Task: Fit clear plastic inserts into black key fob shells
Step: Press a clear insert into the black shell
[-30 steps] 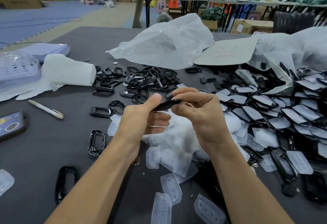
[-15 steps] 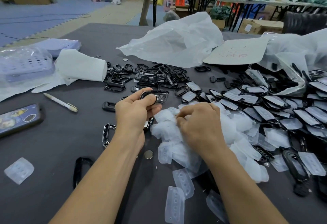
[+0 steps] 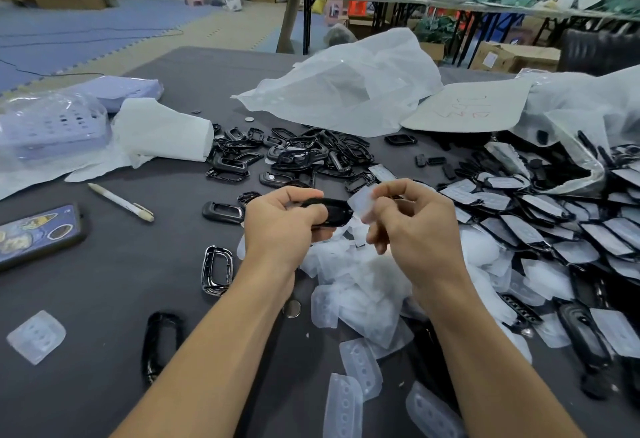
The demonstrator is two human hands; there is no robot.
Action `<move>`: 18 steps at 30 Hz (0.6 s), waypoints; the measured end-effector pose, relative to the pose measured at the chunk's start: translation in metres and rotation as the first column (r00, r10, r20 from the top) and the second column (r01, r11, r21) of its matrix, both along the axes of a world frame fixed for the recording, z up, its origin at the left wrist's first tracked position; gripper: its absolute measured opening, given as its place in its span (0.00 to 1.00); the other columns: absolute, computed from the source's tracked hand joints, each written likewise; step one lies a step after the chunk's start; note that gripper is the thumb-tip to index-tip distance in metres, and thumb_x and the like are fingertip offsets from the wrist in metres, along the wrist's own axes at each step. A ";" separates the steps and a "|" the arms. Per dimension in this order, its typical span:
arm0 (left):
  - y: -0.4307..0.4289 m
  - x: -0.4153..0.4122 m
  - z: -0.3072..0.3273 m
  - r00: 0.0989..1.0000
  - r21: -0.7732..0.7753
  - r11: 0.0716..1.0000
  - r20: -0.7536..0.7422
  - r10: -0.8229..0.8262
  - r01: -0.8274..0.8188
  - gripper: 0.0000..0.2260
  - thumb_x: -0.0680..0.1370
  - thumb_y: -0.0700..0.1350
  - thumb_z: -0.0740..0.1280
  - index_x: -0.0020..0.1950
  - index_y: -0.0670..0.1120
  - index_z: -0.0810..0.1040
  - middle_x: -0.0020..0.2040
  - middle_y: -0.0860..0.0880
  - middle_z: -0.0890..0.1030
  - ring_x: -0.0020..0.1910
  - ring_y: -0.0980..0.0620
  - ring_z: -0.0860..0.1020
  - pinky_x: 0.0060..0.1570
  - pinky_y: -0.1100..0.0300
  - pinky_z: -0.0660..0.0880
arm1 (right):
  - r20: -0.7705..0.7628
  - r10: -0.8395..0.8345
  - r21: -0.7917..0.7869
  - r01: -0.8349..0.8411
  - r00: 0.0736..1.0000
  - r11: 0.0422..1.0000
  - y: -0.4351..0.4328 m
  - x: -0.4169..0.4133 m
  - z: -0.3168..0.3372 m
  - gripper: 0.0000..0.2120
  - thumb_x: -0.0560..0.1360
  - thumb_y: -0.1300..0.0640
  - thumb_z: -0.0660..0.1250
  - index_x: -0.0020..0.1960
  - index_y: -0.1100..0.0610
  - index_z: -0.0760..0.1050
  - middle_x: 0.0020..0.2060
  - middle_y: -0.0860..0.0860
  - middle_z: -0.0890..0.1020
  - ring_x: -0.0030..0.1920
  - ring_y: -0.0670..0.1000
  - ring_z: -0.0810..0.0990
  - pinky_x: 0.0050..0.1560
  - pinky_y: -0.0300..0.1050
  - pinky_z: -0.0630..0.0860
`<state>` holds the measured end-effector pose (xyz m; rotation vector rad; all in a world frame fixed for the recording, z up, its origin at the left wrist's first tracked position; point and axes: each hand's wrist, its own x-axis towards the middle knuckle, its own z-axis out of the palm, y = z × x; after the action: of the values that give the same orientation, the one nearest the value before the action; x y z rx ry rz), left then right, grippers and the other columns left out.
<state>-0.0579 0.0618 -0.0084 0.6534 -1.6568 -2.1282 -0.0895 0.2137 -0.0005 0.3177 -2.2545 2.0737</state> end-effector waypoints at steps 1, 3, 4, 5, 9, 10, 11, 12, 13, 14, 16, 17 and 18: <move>0.001 0.000 -0.001 1.000 -0.009 1.000 -0.001 -0.009 0.009 0.11 0.74 0.26 0.72 0.42 0.42 0.84 0.32 0.47 0.86 0.30 0.47 0.85 0.30 0.59 0.81 | 0.002 -0.005 0.003 0.005 1.000 1.000 0.001 -0.001 0.000 0.09 0.77 0.68 0.67 0.43 0.56 0.82 0.30 0.53 0.83 0.26 0.50 0.78 0.29 0.41 0.74; 0.003 -0.002 -0.002 1.000 -0.016 1.000 0.000 -0.022 0.022 0.11 0.74 0.27 0.71 0.43 0.42 0.84 0.33 0.47 0.86 0.31 0.46 0.85 0.32 0.57 0.83 | 0.007 -0.004 0.014 0.004 1.000 1.000 0.004 -0.003 -0.001 0.08 0.73 0.67 0.71 0.42 0.55 0.84 0.31 0.50 0.83 0.29 0.48 0.79 0.33 0.40 0.74; 0.003 -0.002 -0.003 1.000 -0.020 0.999 0.000 -0.027 0.027 0.11 0.75 0.27 0.71 0.43 0.43 0.85 0.34 0.46 0.86 0.32 0.45 0.86 0.34 0.55 0.84 | 0.011 0.007 0.016 -0.007 1.000 1.000 0.004 -0.004 -0.001 0.09 0.72 0.67 0.72 0.42 0.54 0.85 0.32 0.50 0.84 0.30 0.48 0.79 0.34 0.40 0.75; 0.004 -0.003 -0.003 0.999 -0.024 0.999 0.000 -0.033 0.033 0.11 0.75 0.27 0.71 0.44 0.43 0.85 0.35 0.46 0.86 0.33 0.44 0.86 0.36 0.53 0.85 | 0.014 0.018 0.019 -0.019 1.000 1.000 0.004 -0.004 -0.001 0.09 0.71 0.67 0.73 0.41 0.54 0.85 0.33 0.50 0.84 0.31 0.48 0.79 0.35 0.40 0.75; 0.005 -0.003 -0.004 0.998 -0.031 0.998 0.002 -0.057 0.057 0.11 0.75 0.27 0.71 0.45 0.44 0.84 0.36 0.45 0.87 0.33 0.44 0.86 0.34 0.56 0.84 | 0.025 0.036 0.043 -0.037 0.999 0.998 0.005 -0.006 -0.001 0.10 0.71 0.67 0.74 0.39 0.52 0.86 0.31 0.50 0.83 0.30 0.47 0.77 0.34 0.40 0.74; 0.005 -0.003 -0.004 0.998 -0.034 0.998 0.004 -0.061 0.062 0.11 0.75 0.27 0.71 0.45 0.43 0.84 0.36 0.45 0.87 0.33 0.44 0.86 0.34 0.57 0.84 | 0.033 0.031 0.044 -0.032 0.999 0.998 0.005 -0.006 -0.001 0.10 0.71 0.66 0.75 0.38 0.52 0.86 0.30 0.50 0.83 0.28 0.47 0.75 0.34 0.40 0.73; 0.005 -0.003 -0.004 0.998 -0.034 0.997 0.006 -0.064 0.065 0.11 0.75 0.27 0.71 0.45 0.43 0.84 0.36 0.45 0.87 0.33 0.45 0.86 0.33 0.57 0.83 | 0.038 0.022 0.041 -0.024 0.999 0.999 0.006 -0.006 -0.001 0.09 0.71 0.65 0.76 0.39 0.51 0.86 0.30 0.50 0.83 0.27 0.47 0.74 0.33 0.41 0.73; 0.005 -0.003 -0.004 0.998 -0.033 0.997 0.006 -0.065 0.066 0.11 0.76 0.27 0.71 0.45 0.43 0.84 0.36 0.45 0.87 0.33 0.45 0.86 0.33 0.58 0.83 | 0.040 0.011 0.034 -0.013 0.999 0.999 0.006 -0.006 0.000 0.09 0.71 0.64 0.77 0.39 0.51 0.86 0.30 0.49 0.83 0.27 0.46 0.74 0.33 0.40 0.72; 0.005 -0.003 -0.004 0.998 -0.028 0.997 0.005 -0.066 0.066 0.11 0.76 0.27 0.71 0.44 0.44 0.84 0.36 0.46 0.87 0.33 0.45 0.86 0.32 0.59 0.82 | 0.041 -0.001 0.022 0.000 0.999 1.000 0.006 -0.006 0.000 0.08 0.71 0.63 0.77 0.39 0.50 0.87 0.30 0.49 0.84 0.27 0.45 0.74 0.32 0.38 0.72; 0.005 -0.003 -0.004 0.998 -0.025 0.997 0.004 -0.067 0.067 0.11 0.76 0.27 0.71 0.44 0.44 0.84 0.35 0.46 0.87 0.32 0.46 0.85 0.32 0.59 0.82 | 0.041 -0.012 0.008 0.012 0.999 1.000 0.006 -0.006 0.001 0.08 0.71 0.62 0.78 0.39 0.50 0.86 0.30 0.49 0.84 0.27 0.44 0.76 0.32 0.37 0.71; 0.005 -0.003 -0.003 0.997 -0.024 0.997 0.003 -0.073 0.074 0.11 0.76 0.28 0.70 0.44 0.44 0.84 0.34 0.48 0.86 0.31 0.47 0.85 0.33 0.60 0.82 | 0.032 -0.038 -0.002 0.038 0.999 0.999 0.008 -0.007 0.002 0.07 0.71 0.60 0.78 0.39 0.49 0.86 0.29 0.50 0.84 0.28 0.44 0.77 0.32 0.35 0.72; 0.005 -0.002 -0.003 0.997 -0.025 0.997 0.002 -0.075 0.075 0.11 0.76 0.28 0.70 0.44 0.44 0.84 0.34 0.48 0.86 0.32 0.47 0.85 0.33 0.60 0.83 | 0.022 -0.054 0.016 0.054 0.998 0.998 0.009 -0.007 0.002 0.07 0.71 0.60 0.79 0.38 0.49 0.86 0.28 0.49 0.83 0.28 0.45 0.77 0.33 0.36 0.72; 0.004 -0.002 -0.003 0.997 -0.024 0.997 0.000 -0.074 0.074 0.11 0.76 0.28 0.70 0.44 0.43 0.83 0.35 0.47 0.86 0.32 0.47 0.86 0.33 0.60 0.83 | 0.016 -0.067 0.043 0.067 0.998 0.997 0.009 -0.008 0.001 0.07 0.71 0.59 0.79 0.38 0.48 0.85 0.28 0.50 0.83 0.28 0.45 0.77 0.33 0.38 0.73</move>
<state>-0.0597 0.0661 -0.0112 0.5923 -1.7293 -2.1553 -0.0974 0.2231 0.0010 0.2239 -2.2886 2.0060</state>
